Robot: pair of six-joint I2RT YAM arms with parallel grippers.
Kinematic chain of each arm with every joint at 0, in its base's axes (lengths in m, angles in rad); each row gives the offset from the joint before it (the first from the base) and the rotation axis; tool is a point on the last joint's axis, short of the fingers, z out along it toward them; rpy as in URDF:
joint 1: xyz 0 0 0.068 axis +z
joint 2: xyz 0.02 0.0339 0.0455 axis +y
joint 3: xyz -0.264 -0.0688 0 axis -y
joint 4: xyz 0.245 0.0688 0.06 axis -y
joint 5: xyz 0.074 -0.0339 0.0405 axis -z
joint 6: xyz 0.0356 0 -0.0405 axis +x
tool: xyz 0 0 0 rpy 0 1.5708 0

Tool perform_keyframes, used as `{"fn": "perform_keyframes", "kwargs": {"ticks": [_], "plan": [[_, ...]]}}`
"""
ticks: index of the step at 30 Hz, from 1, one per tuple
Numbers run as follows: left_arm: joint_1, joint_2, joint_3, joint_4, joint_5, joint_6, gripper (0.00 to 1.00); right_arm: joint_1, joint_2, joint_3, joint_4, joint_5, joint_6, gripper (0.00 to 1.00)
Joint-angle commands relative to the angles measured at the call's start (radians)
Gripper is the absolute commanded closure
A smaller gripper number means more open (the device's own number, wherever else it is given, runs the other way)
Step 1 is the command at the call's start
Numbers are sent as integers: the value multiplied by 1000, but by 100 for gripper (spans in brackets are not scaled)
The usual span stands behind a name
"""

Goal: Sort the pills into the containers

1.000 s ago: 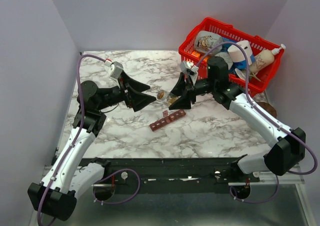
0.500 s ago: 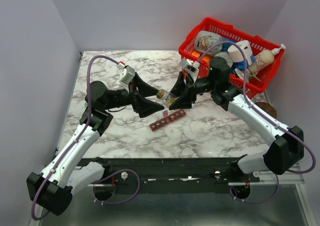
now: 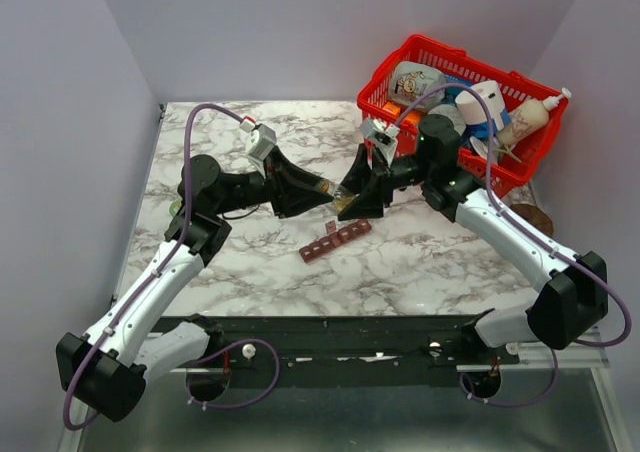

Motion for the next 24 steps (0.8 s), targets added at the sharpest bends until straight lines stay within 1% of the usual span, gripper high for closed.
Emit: {"fn": "perform_keyframes", "kwargs": {"ticks": [1,2,4,5,6,8,9,10,11,12,13,14,15,16,18,19,20,22,24], "plan": [[-8,9,37,7,-26,-9,81,-1,3,2,-15,-1,-44,80],[-8,7,37,1,-37,-14,90,-1,-1,5,-39,5,-55,80],[-10,0,37,-11,-58,-32,96,-1,-6,20,-82,47,-116,80],[-8,-3,36,-25,-89,-41,99,-1,-15,28,-134,70,-144,81],[-10,-6,37,-38,-109,-52,100,-1,-18,33,-171,99,-203,82],[-8,-9,40,-75,-155,-95,100,-1,-26,53,-240,202,-254,83],[-8,-9,37,-83,-216,-119,100,-1,-33,59,-254,243,-287,83],[-8,-9,34,-98,-271,-187,100,2,-36,62,-266,347,-299,83],[-8,-8,33,-139,-319,-227,100,3,-38,68,-285,398,-311,83],[-11,-3,33,-158,-418,-267,100,5,-40,71,-291,450,-327,83],[-21,10,46,-202,-484,-319,100,11,-40,73,-294,566,-331,83],[-30,20,62,-288,-536,-387,100,16,-37,76,-302,619,-340,85],[-44,30,77,-330,-590,-420,100,22,-37,79,-305,668,-360,86],[-76,56,115,-376,-702,-458,100,33,-32,79,-303,747,-368,86],[-99,81,145,-437,-753,-538,100,40,-29,76,-303,800,-391,86],[-107,107,181,-463,-797,-567,100,49,-27,74,-300,841,-399,86],[-120,119,198,-489,-808,-580,100,53,-27,71,-294,858,-402,86],[-142,148,258,-537,-860,-572,100,54,-26,65,-289,884,-408,86],[-160,167,284,-572,-873,-531,100,54,-30,62,-285,888,-407,86]]}}
